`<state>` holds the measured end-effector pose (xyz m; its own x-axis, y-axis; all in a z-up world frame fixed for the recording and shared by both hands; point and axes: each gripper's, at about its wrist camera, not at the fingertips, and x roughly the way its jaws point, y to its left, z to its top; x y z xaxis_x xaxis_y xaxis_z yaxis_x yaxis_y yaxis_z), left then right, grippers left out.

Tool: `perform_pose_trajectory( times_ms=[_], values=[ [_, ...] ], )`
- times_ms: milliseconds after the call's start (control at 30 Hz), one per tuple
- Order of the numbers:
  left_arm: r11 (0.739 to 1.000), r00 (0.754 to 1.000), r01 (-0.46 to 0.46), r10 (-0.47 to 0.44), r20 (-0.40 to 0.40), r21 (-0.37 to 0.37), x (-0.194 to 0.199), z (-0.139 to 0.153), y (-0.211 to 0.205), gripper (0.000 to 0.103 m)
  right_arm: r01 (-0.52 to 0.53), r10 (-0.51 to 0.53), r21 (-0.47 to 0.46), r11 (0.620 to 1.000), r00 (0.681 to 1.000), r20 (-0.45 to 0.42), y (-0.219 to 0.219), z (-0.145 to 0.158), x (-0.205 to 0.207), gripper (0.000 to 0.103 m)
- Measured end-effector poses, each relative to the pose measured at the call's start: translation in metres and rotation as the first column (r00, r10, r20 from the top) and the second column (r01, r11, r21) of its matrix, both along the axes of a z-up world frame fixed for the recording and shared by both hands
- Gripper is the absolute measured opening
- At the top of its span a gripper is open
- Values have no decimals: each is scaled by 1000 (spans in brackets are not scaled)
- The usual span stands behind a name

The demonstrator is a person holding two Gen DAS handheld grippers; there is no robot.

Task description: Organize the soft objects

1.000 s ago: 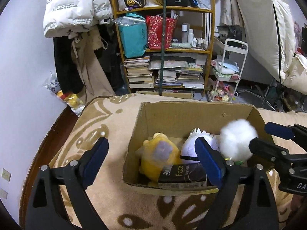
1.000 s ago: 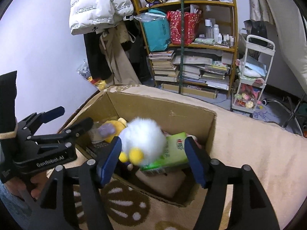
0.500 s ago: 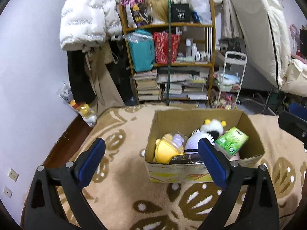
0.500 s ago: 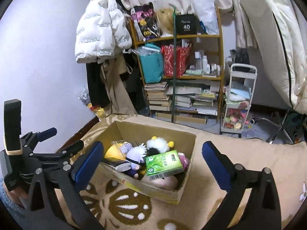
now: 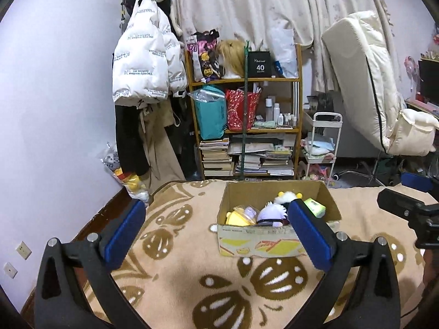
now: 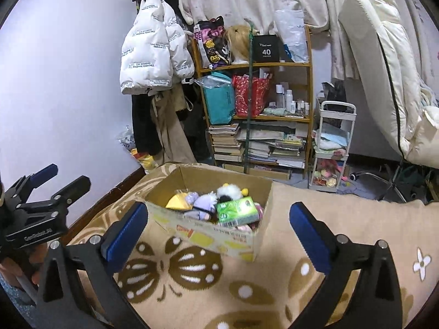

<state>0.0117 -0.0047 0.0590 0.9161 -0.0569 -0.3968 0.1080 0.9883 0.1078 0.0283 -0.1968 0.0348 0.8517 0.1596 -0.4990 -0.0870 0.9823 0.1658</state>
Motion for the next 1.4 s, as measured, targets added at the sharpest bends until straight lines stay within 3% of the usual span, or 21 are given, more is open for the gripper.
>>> perform_pose_trajectory(
  times_ms=[233,467,800,1400],
  values=[
    [1000,998,-21,21,52,-10,-39,-6,5,102,8,-8,-17,1000,1000,11,8,-2,-29,103],
    [1000,998,-23,22,67,10,-54,-19,9,102,5,-4,-42,999,1000,22,17,-12,-47,103],
    [999,997,-49,50,54,-22,-45,-33,20,102,46,-45,-26,999,999,23,11,-31,-45,103],
    [998,999,-48,48,4,40,-28,-51,10,102,37,-38,-41,998,998,-39,15,-46,-29,103]
  ],
)
